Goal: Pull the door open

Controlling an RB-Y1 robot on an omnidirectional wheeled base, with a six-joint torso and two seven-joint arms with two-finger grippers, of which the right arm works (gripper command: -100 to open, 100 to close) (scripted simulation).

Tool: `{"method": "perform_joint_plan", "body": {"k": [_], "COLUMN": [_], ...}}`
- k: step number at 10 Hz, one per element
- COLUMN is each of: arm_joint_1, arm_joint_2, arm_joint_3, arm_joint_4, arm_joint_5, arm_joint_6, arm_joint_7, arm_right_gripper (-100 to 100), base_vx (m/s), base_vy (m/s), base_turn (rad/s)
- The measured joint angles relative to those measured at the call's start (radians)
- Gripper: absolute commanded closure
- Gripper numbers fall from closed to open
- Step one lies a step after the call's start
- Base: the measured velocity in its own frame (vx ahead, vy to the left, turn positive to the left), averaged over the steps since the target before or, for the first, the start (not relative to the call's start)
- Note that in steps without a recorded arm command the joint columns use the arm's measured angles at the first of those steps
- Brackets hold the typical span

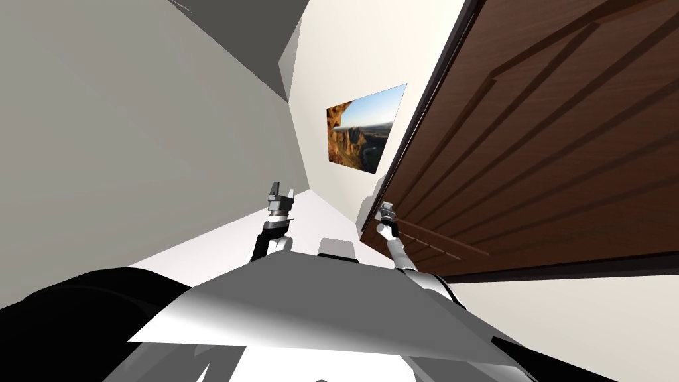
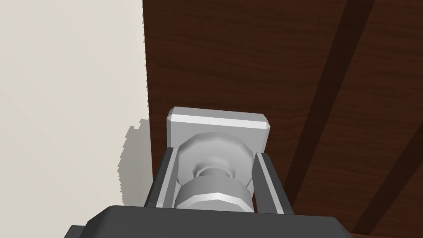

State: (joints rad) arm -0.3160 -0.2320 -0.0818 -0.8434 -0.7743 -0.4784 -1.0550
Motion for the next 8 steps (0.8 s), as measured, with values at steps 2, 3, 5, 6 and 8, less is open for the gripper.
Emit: {"method": "perform_joint_plan", "body": {"k": [2, 3, 5, 6, 8], "arm_joint_1": [0.003, 0.009, 0.024, 0.034, 0.042], "arm_joint_2": [-0.024, -0.037, -0.055, -0.066, -0.082], "arm_joint_3": [0.006, 0.014, 0.033, 0.045, 0.068], "arm_joint_4": [-0.01, -0.01, -0.012, -0.022, -0.023], "arm_joint_5": [0.001, 0.001, 0.003, 0.003, 0.005], "arm_joint_6": [-0.005, -0.005, -0.001, 0.005, 0.012], "arm_joint_7": [-0.019, -0.034, -0.066, -0.082, -0.114], "arm_right_gripper": [100, 100, 100, 100, 100], "base_vx": [-0.183, -0.204, -0.263, -0.22, -0.231], "base_vy": [0.05, -0.015, -0.061, -0.055, -0.046], "base_turn": [0.118, 0.17, 0.18, 0.14, 0.142]}}
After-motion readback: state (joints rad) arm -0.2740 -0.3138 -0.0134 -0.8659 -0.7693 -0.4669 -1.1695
